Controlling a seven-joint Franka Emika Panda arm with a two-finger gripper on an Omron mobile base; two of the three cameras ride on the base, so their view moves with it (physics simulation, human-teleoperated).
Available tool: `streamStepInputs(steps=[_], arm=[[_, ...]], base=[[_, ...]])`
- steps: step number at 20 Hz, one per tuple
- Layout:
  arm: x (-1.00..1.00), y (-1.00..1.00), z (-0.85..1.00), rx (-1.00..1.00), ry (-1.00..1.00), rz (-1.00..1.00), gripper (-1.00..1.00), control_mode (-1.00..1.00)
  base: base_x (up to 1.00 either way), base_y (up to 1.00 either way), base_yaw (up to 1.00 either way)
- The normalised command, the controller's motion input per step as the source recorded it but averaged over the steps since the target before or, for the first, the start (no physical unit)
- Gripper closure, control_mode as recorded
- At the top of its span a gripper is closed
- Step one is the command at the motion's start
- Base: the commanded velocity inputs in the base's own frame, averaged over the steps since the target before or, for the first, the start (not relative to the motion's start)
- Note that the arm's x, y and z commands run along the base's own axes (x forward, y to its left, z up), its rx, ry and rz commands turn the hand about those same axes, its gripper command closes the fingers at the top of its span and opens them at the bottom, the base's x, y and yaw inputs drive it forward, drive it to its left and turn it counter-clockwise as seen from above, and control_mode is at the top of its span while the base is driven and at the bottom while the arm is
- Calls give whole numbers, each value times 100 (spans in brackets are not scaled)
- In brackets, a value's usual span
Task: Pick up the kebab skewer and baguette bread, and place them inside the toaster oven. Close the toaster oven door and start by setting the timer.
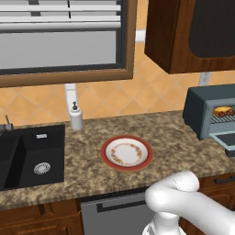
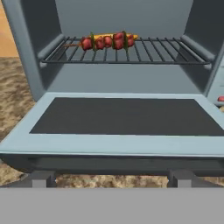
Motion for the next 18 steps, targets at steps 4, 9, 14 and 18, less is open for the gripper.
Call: streamStepInputs(steps=[4, 9, 14, 18], arm=[[-27, 0, -13, 0, 5, 0, -100, -100], [-26, -6, -8, 0, 2, 0, -100, -100], [4, -1, -11, 0, 0, 0, -100, -100], [20, 0, -17, 0, 6, 0, -100, -100]], base=[[0, 0, 0], [0, 0, 0], [0, 0, 0], [0, 0, 0]])
